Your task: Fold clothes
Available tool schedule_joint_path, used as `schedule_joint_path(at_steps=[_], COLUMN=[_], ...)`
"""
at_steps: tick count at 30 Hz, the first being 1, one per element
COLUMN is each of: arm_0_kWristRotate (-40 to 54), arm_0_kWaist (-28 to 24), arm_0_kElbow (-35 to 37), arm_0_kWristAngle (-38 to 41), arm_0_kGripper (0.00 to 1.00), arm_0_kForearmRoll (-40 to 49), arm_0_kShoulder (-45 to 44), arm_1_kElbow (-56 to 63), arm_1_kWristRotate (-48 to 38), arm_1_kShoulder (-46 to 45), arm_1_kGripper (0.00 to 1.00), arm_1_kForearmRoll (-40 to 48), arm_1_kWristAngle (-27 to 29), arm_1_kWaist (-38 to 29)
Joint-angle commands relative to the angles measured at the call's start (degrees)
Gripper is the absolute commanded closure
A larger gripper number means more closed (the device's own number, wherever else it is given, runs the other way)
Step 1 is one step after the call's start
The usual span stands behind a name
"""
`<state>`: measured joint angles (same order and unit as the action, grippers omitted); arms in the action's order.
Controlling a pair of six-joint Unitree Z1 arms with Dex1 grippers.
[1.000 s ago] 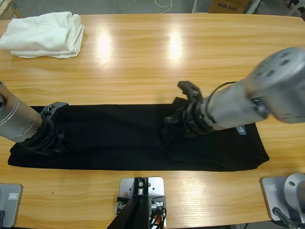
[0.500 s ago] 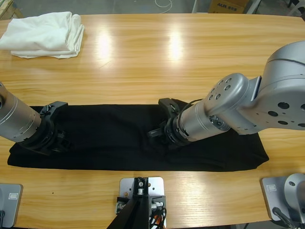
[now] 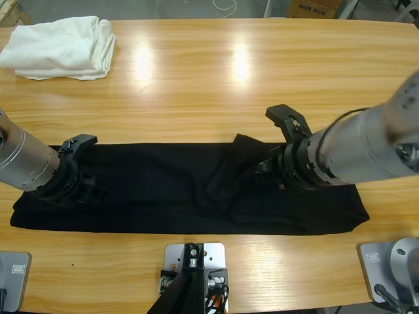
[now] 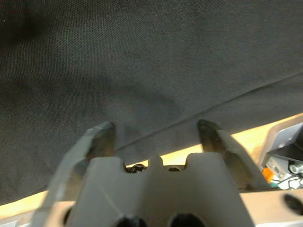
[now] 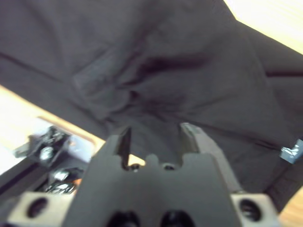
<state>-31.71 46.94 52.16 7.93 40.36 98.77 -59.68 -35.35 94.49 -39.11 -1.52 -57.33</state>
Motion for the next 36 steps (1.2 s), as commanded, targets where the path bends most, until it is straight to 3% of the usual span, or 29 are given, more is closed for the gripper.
schedule_joint_path(at_steps=[1, 16, 23, 33, 36], arm_0_kWristRotate=[0.51, 0.60, 0.36, -0.01, -0.19], arm_0_kWaist=[0.79, 0.87, 0.87, 0.96, 0.96], arm_0_kElbow=[-0.85, -2.34, -2.40, -3.12, -2.94], arm_0_kWristAngle=[-0.90, -0.90, -0.90, -0.90, -0.95], arm_0_kGripper=[0.000, 0.000, 0.000, 0.000, 0.000], arm_0_kForearmRoll=[-0.81, -1.25, -1.60, -1.60, -1.60], arm_0_kShoulder=[-1.58, -1.37, -1.12, -1.00, -0.29], arm_1_kElbow=[-13.51, -5.67, -2.90, -10.23, -13.07], arm_1_kWristRotate=[-5.26, -7.35, -3.87, 12.81, 18.33], arm_1_kShoulder=[13.99, 21.46, 26.01, 29.30, 29.93], arm_1_kGripper=[0.000, 0.000, 0.000, 0.000, 0.000], arm_1_kForearmRoll=[-12.27, -3.58, -3.80, -5.71, -7.50], arm_1_kWristAngle=[2.82, -0.22, 1.80, 4.19, 5.61], arm_1_kWaist=[-0.50, -0.59, 0.04, 17.85, 20.50])
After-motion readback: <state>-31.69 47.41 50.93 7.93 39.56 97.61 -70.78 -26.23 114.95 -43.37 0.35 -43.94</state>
